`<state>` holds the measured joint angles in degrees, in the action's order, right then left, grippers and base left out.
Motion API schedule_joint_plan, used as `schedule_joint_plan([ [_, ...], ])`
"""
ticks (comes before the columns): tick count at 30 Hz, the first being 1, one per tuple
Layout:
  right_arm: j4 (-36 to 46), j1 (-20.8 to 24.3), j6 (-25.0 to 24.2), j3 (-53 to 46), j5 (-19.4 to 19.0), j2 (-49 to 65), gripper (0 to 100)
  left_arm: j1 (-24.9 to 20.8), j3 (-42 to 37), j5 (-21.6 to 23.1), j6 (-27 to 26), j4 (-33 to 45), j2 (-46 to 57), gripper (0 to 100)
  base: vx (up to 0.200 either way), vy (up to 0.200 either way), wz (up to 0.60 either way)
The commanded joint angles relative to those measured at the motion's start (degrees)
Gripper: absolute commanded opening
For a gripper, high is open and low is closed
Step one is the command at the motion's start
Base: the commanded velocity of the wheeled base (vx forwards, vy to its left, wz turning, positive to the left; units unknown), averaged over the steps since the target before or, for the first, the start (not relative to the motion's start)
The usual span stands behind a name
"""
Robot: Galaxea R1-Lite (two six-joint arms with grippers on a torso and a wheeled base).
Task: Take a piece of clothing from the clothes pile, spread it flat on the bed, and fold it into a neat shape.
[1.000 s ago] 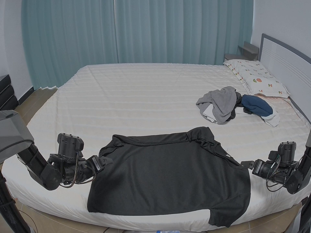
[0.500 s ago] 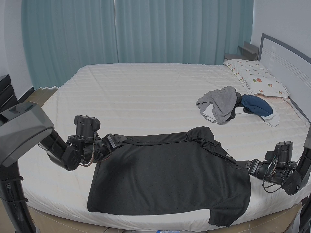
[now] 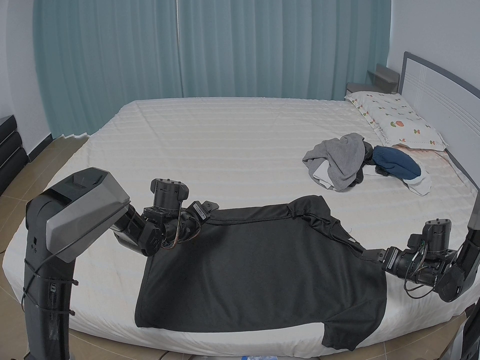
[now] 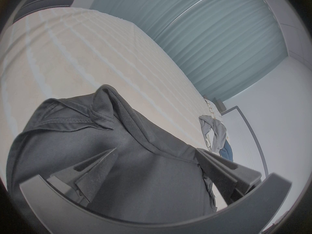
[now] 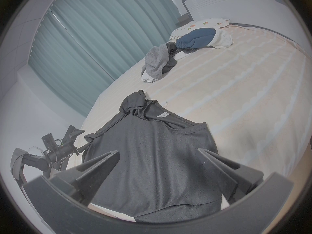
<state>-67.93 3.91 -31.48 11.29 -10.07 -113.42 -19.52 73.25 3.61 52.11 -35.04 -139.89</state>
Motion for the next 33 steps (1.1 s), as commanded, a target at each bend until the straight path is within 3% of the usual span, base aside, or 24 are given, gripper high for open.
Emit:
schedule_joint_plan([
  [1, -0.01, 0.22, -0.08, -0.13, 0.05, -0.13, 100, 0.44, 7.78, -0.53, 0.18, 3.83, -5.75, 100, 0.000, 0.000, 0.00],
  [11, -0.10, 0.22, -0.08, -0.04, 0.14, -0.22, 100, 8.27, 14.20, -1.94, 0.44, 5.86, -6.89, 100, 0.000, 0.000, 0.00],
  [17, -0.19, 0.22, -0.08, 0.05, 0.05, -1.36, 100, 12.05, 17.45, -5.81, 0.44, -6.54, -10.32, 100, 0.000, 0.000, 0.00],
  [20, -0.45, 0.22, -0.08, 0.23, 0.14, -2.33, 100, 12.13, 17.01, -5.98, 0.36, -10.76, -11.20, 100, 0.000, 0.000, 0.00],
  [26, -3.44, 0.31, -0.08, -0.13, 0.23, -3.30, 100, 12.57, 15.52, -6.16, 0.44, -10.84, -10.58, 100, 0.000, 0.000, 0.00],
  [31, -3.70, 0.22, -0.16, 0.05, 0.23, -3.39, 100, 13.28, 11.74, -5.54, 0.80, -10.84, -8.30, 100, 0.000, 0.000, 0.00],
  [33, -3.70, 0.31, -0.16, 0.23, 0.14, -3.39, 100, 13.54, 6.73, -4.84, 2.29, -10.84, -5.22, 100, 0.000, 0.000, 0.00],
])
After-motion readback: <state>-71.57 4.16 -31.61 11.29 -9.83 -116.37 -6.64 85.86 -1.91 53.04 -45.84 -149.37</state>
